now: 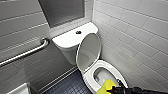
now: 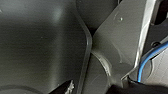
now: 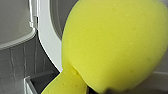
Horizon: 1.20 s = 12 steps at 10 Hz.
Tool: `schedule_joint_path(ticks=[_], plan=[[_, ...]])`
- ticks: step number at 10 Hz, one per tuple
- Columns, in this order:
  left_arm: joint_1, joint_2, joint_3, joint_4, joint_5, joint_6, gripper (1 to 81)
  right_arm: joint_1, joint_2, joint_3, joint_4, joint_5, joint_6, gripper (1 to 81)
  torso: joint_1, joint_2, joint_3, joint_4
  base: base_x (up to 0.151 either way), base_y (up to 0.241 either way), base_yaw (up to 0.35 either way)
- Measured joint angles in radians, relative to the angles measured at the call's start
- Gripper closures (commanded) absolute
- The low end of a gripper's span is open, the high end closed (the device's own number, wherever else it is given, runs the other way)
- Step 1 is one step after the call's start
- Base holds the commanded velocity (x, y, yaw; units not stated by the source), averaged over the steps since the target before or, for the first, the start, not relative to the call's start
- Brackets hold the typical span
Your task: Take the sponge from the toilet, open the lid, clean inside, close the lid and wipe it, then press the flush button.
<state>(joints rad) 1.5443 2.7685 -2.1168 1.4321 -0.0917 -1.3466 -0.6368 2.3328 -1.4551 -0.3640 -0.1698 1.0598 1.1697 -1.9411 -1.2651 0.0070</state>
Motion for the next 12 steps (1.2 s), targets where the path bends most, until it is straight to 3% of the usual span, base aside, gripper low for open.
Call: schedule_joint_path(ticks=[4, 8, 12], plan=[[0.000, 0.000, -0.003, 0.000, -0.011, 0.004, 1.0, -0.116, -0.132, 0.059, -0.023, 0.109, -0.004, 81.1, 0.000, 0.000, 0.000, 0.000, 0.000, 0.000, 0.000], [0.000, -0.001, -0.005, 0.000, -0.013, 0.007, 1.0, -0.198, -0.329, 0.115, -0.041, 0.150, -0.005, 81.1, 0.000, 0.000, 0.000, 0.000, 0.000, 0.000, 0.000], [0.000, -0.001, -0.005, 0.000, -0.013, 0.010, 1.0, -0.247, -0.439, 0.232, -0.047, 0.162, -0.005, 81.1, 0.000, 0.000, 0.000, 0.000, 0.000, 0.000, 0.000]])
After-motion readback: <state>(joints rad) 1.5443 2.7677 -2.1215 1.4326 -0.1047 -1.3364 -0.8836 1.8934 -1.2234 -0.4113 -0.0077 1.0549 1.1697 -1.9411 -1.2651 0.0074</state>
